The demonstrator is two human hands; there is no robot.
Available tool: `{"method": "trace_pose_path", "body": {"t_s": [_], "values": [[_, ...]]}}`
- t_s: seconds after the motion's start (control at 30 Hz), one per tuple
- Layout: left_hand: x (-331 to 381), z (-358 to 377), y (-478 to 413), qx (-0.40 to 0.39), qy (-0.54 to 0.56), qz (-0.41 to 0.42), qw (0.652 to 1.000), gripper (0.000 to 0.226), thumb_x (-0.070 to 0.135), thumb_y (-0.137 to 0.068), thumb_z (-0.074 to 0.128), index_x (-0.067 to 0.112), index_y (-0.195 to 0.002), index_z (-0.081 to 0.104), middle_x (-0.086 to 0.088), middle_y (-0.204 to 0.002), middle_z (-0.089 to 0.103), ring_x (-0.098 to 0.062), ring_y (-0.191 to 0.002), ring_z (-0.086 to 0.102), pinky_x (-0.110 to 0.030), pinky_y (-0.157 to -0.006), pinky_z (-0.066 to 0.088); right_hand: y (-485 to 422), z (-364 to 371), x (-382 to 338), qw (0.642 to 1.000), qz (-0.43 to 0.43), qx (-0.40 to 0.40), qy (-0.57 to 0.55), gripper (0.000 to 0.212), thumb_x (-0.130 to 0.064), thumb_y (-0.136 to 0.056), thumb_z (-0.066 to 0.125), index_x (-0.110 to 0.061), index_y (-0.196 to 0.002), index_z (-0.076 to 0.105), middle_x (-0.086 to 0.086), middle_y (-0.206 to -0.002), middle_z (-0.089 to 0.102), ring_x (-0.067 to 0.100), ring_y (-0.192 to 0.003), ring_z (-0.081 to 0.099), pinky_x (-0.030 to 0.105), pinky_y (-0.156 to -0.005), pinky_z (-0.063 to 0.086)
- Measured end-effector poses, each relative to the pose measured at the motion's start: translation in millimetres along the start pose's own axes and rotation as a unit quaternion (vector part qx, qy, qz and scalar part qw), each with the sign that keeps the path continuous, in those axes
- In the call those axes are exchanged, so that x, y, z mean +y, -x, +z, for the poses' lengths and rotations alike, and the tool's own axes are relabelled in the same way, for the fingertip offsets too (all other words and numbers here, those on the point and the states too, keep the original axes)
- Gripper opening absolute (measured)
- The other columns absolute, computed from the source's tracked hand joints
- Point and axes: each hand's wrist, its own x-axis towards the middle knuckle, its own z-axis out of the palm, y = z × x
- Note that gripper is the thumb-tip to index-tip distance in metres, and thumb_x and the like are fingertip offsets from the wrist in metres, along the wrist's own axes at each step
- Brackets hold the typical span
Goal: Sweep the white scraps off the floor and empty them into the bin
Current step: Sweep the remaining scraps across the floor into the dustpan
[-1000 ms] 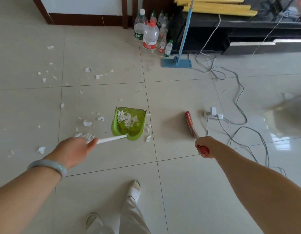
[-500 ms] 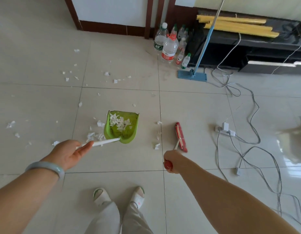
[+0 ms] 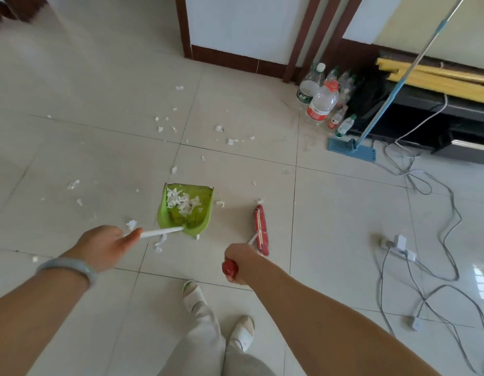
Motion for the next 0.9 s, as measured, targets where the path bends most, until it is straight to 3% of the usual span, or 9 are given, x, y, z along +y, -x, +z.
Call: {"method": "trace_pose_path", "body": {"t_s": [0.1,0.23,0.37,0.43,0.5,0.6,0.73,0.9], "values": [[-25.0,-17.7,-13.1,0.043,0.023,0.002,0.999,0.058,0.051,-0.089,0.052,-0.004,-0.077,0.063,-0.02,-0.072,0.061,-0.033,-0.073,0.061,-0.036,-0.072,0.048,4.2,53.4,-23.3,1.0,-0.003,-0.013,0.011,0.029,-0.005,-0.097,0.038,-0.012,-0.069,0.037,0.003,-0.069,0.041,0.011,-0.054,0.042,0.022,-0.047,0.037],[-62.6,-36.9,-36.8,0.056,0.001,0.009,0.998,0.059,0.053,-0.088,0.051,-0.003,-0.07,0.061,-0.014,-0.059,0.054,-0.031,-0.061,0.056,-0.034,-0.066,0.048,7.0,111.5,-47.8,0.999,0.029,-0.025,0.0,0.024,0.006,-0.087,0.034,-0.014,-0.081,0.047,0.004,-0.078,0.047,0.014,-0.06,0.045,0.022,-0.046,0.034],[-92.7,-53.1,-55.4,0.075,-0.012,0.013,0.997,0.052,0.056,-0.087,0.05,0.008,-0.07,0.059,-0.02,-0.079,0.069,-0.03,-0.073,0.062,-0.034,-0.074,0.049,17.9,146.4,-70.2,0.999,0.02,-0.028,-0.02,0.026,0.005,-0.087,0.034,-0.018,-0.081,0.044,-0.001,-0.073,0.051,0.013,-0.059,0.045,0.022,-0.045,0.031],[-103.8,-58.4,-64.4,0.073,-0.02,0.006,0.997,0.058,0.058,-0.087,0.048,0.003,-0.07,0.061,-0.018,-0.075,0.068,-0.03,-0.072,0.062,-0.032,-0.07,0.048,20.7,152.7,-76.0,0.999,0.007,-0.023,-0.022,0.027,0.007,-0.085,0.034,-0.018,-0.08,0.044,0.0,-0.07,0.051,0.014,-0.054,0.043,0.022,-0.044,0.03],[-111.2,-64.0,-71.4,0.067,-0.026,0.002,0.997,0.06,0.057,-0.088,0.047,0.003,-0.068,0.062,-0.013,-0.062,0.061,-0.028,-0.064,0.058,-0.029,-0.061,0.044,20.9,154.4,-77.2,1.0,-0.004,-0.014,-0.019,0.025,0.009,-0.082,0.035,-0.014,-0.081,0.046,0.003,-0.065,0.049,0.015,-0.049,0.043,0.019,-0.042,0.03],[-112.2,-72.8,-77.4,0.057,-0.032,0.004,0.998,0.056,0.056,-0.09,0.046,0.011,-0.057,0.05,-0.005,-0.053,0.048,-0.024,-0.056,0.05,-0.027,-0.054,0.036,16.3,145.3,-79.9,1.0,-0.021,0.002,-0.013,0.025,0.01,-0.077,0.037,-0.008,-0.089,0.05,0.008,-0.065,0.046,0.015,-0.044,0.043,0.016,-0.039,0.033],[-101.1,-78.5,-81.6,0.06,-0.035,0.006,0.998,0.055,0.054,-0.091,0.045,0.012,-0.056,0.044,-0.004,-0.052,0.043,-0.023,-0.053,0.044,-0.027,-0.052,0.032,13.5,109.7,-87.8,0.999,-0.044,0.024,-0.012,0.016,0.009,-0.083,0.04,-0.003,-0.084,0.05,0.008,-0.063,0.045,0.013,-0.039,0.044,0.016,-0.038,0.034],[-76.1,-72.8,-87.0,0.049,-0.039,0.007,0.998,0.055,0.056,-0.091,0.043,0.013,-0.056,0.044,-0.003,-0.052,0.042,-0.02,-0.052,0.044,-0.026,-0.05,0.031,0.7,52.5,-93.4,0.995,-0.05,0.081,0.03,0.018,0.008,-0.081,0.038,0.001,-0.092,0.05,0.012,-0.067,0.046,0.013,-0.024,0.041,0.015,-0.036,0.034]]}}
